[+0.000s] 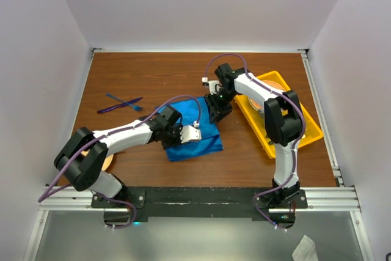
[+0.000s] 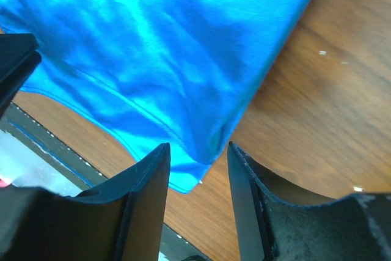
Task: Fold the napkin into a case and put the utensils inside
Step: Fold the square-folded napkin at the center of the board.
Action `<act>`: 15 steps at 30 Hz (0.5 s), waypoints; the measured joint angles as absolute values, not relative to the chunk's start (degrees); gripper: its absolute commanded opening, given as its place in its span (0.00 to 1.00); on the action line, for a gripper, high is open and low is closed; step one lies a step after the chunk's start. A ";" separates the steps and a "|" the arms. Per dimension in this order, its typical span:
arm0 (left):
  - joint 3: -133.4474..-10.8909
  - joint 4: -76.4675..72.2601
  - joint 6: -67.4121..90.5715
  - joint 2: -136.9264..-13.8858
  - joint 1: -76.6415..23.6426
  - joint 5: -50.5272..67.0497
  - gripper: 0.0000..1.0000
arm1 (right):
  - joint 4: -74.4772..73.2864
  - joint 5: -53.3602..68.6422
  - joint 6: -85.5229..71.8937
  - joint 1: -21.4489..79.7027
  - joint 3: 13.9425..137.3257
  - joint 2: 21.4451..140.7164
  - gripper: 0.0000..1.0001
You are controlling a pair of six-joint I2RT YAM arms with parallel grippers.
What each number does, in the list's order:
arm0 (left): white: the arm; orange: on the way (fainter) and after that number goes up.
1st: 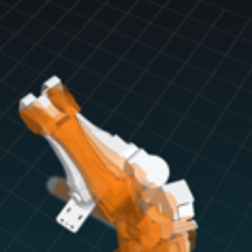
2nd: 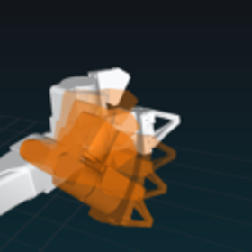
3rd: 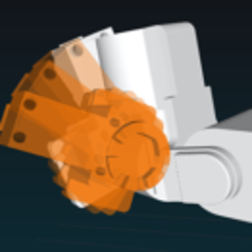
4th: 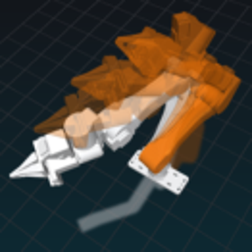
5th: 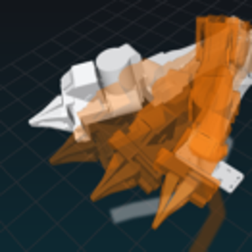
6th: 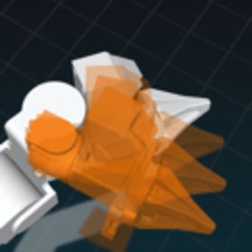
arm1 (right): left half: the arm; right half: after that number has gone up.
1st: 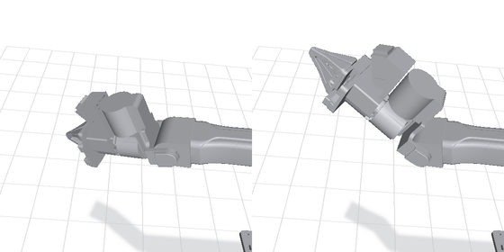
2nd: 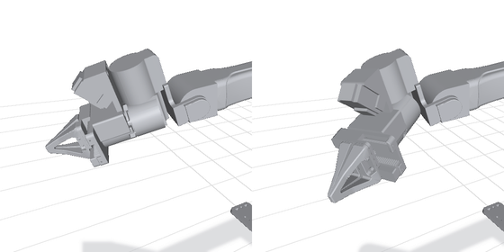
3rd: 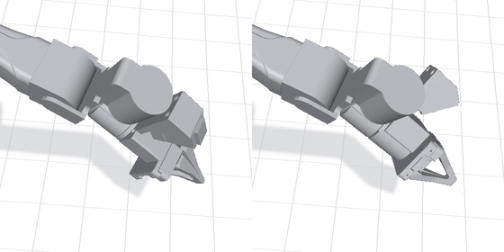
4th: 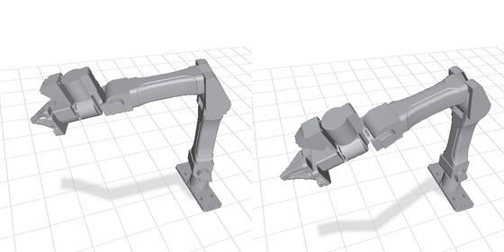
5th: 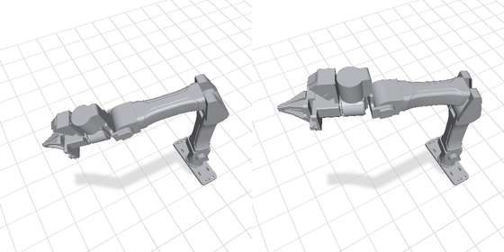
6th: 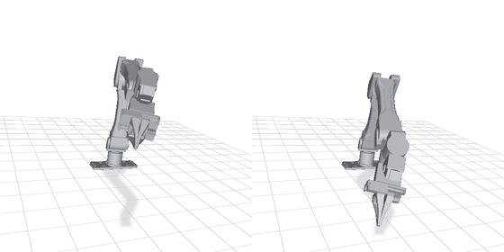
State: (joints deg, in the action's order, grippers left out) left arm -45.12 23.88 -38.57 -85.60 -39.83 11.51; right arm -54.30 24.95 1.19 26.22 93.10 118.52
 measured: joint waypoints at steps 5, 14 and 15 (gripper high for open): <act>-45.12 23.88 -38.59 -85.60 -39.83 11.51 0.29 | -53.63 23.38 -0.51 28.29 91.90 118.41 0.43; -45.12 23.88 -38.57 -85.60 -39.83 11.40 0.31 | -53.12 20.05 -1.34 29.71 91.53 118.63 0.26; -45.12 23.88 -38.57 -85.60 -39.83 11.27 0.31 | -53.12 19.81 -1.32 29.67 91.53 118.76 0.25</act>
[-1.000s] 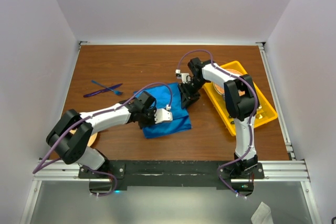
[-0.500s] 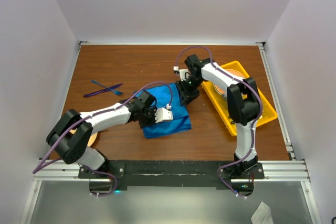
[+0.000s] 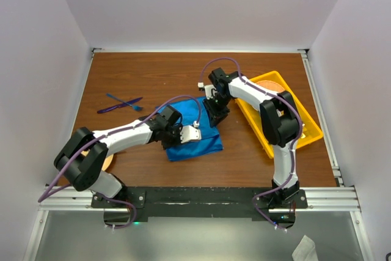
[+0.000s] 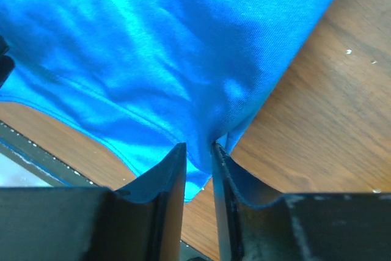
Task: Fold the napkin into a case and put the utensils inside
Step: Fold the square-folded napkin at the center of the board.
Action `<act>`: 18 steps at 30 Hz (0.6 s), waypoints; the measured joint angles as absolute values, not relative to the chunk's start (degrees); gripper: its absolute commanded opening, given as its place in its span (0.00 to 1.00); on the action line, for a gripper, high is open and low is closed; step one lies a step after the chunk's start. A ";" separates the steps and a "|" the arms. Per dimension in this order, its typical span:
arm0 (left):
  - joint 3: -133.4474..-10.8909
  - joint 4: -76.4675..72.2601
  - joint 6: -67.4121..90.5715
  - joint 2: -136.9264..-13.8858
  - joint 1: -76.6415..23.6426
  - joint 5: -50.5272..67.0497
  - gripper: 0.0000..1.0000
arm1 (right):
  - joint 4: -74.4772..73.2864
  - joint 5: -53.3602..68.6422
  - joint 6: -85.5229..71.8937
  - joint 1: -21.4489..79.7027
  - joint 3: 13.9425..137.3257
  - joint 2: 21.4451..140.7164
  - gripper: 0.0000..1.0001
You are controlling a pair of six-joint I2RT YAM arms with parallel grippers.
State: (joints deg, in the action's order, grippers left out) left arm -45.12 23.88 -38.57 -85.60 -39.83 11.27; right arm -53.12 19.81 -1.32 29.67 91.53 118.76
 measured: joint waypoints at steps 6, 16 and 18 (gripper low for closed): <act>-45.12 23.88 -38.59 -85.60 -39.83 10.92 0.31 | -53.12 18.06 -1.13 29.52 91.55 119.77 0.06; -45.08 23.83 -38.65 -85.58 -39.83 10.17 0.31 | -52.97 21.15 -0.78 26.44 91.22 120.81 0.00; -44.73 23.62 -38.65 -85.45 -39.83 10.11 0.31 | -52.53 24.38 -0.78 24.84 90.59 120.92 0.00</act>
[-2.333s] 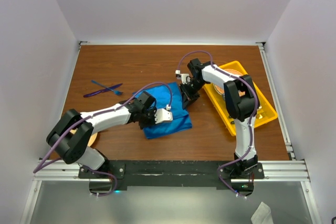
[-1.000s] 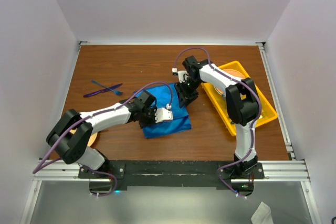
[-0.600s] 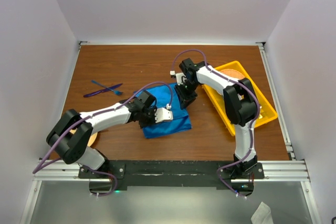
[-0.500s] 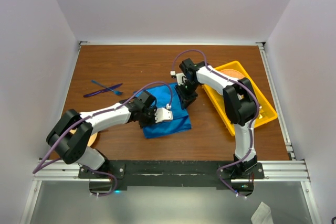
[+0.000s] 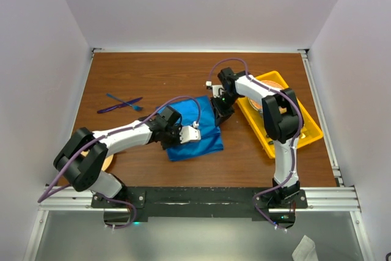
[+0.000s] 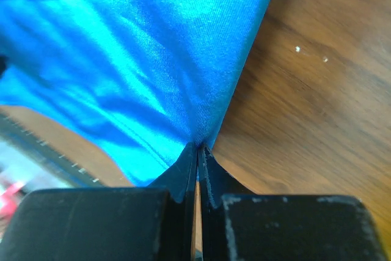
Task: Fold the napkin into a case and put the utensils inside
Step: Fold the square-folded napkin at the center of the board.
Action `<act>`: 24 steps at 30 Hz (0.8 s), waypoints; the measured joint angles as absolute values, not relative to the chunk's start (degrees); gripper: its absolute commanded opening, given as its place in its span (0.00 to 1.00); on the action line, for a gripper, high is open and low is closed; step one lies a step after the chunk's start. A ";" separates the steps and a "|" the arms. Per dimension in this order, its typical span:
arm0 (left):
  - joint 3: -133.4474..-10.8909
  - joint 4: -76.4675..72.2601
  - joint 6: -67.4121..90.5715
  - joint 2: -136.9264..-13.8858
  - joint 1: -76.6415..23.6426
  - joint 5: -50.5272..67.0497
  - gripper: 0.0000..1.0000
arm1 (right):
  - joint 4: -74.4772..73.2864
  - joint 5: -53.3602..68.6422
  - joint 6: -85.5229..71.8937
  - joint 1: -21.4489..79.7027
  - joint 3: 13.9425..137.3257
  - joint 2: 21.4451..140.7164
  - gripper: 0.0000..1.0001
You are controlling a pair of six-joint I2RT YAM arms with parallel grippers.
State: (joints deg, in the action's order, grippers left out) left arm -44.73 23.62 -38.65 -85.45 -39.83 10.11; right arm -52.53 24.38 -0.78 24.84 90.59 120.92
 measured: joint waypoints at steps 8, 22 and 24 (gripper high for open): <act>-43.97 23.57 -38.63 -83.99 -39.81 10.04 0.31 | -51.83 35.62 -0.23 20.82 90.02 125.78 0.00; -43.92 23.86 -39.70 -85.08 -39.77 10.28 0.35 | -51.92 38.65 0.19 19.75 90.00 126.63 0.00; -43.88 23.70 -40.16 -85.45 -39.77 10.15 0.31 | -51.92 38.68 0.23 19.75 90.00 126.63 0.00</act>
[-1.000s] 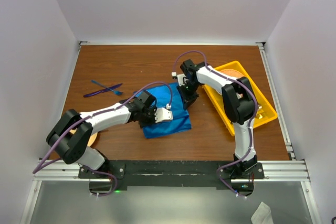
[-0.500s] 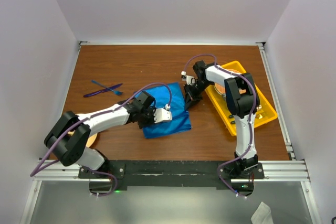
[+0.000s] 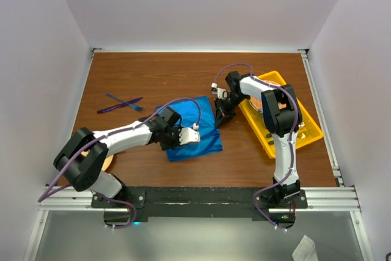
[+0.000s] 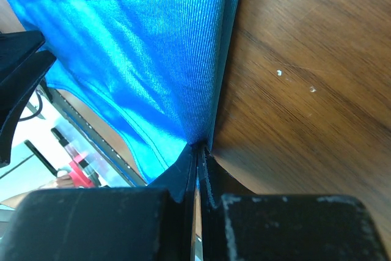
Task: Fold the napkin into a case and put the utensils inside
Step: Fold the square-folded napkin at the center of the board.
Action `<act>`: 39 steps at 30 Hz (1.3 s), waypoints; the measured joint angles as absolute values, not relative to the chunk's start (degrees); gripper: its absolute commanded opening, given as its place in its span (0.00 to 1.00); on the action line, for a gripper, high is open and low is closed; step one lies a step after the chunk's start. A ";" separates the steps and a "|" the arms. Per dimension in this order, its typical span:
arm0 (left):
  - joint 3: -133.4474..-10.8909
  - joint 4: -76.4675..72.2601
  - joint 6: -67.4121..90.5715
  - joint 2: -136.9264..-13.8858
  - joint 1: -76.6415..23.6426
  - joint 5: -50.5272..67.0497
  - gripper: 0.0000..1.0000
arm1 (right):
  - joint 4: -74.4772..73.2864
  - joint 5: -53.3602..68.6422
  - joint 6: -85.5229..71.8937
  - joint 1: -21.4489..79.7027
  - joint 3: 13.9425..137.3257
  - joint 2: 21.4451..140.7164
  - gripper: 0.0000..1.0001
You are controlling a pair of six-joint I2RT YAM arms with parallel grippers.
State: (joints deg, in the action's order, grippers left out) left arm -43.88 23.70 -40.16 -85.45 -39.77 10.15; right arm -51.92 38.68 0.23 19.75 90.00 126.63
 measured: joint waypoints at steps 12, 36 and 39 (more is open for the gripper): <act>-43.94 23.97 -41.65 -85.56 -39.77 9.80 0.20 | -52.73 38.50 1.50 19.75 90.87 126.63 0.00; -45.80 26.70 -43.27 -86.78 -39.03 9.58 0.22 | -54.26 38.30 3.09 19.75 92.99 126.63 0.00; -45.82 26.68 -43.40 -86.91 -38.92 9.67 0.15 | -54.28 38.28 3.25 19.75 93.01 126.65 0.00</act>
